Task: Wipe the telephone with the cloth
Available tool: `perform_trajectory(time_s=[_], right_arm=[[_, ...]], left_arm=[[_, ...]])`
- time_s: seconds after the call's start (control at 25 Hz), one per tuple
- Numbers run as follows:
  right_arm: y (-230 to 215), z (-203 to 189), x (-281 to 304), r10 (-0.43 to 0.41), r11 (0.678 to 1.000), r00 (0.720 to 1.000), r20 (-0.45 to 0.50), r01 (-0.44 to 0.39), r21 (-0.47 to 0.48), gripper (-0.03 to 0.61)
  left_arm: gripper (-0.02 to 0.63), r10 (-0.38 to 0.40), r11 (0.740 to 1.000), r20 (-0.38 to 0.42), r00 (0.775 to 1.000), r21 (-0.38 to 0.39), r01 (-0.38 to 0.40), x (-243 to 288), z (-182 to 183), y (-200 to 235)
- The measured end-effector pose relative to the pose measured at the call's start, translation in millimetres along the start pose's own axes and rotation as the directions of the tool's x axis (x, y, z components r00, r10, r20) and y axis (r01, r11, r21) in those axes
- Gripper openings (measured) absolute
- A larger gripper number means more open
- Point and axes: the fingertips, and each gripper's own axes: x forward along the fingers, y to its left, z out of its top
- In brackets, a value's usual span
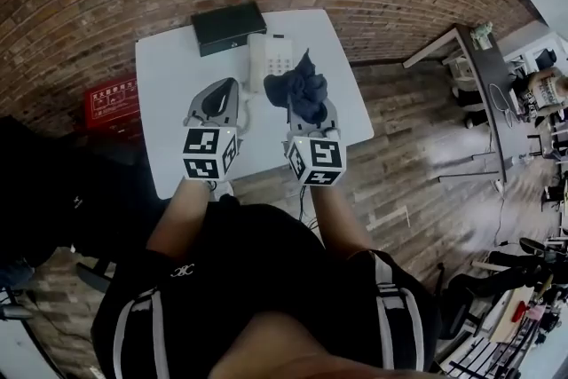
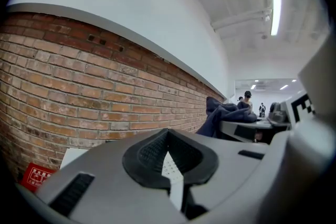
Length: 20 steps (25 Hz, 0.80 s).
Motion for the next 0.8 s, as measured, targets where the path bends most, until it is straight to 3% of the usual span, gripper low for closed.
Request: perform_trajectory(time_s=[0.24,0.48,0.8], right_arm=[[4.3,9.3,48.2,0.022,1.0,1.0,0.009,-0.022,-0.021,0.06],[-3.7,4.7,84.4,0.044,0.999,0.999,-0.001,-0.044,-0.012,0.058],[-19.8,-2.6,154.7,0.141,0.99,0.99,-0.006,-0.141,-0.018,0.058]], left_arm=[[-0.006,-0.003,1.0,-0.017,1.0,-0.028,0.002,9.8,-1.9,39.5],[-0.006,0.042,0.998,-0.061,0.997,-0.041,-0.045,13.8,-12.1,60.2],[-0.006,0.175,0.983,-0.088,0.981,-0.049,-0.179,10.0,-8.4,75.7]])
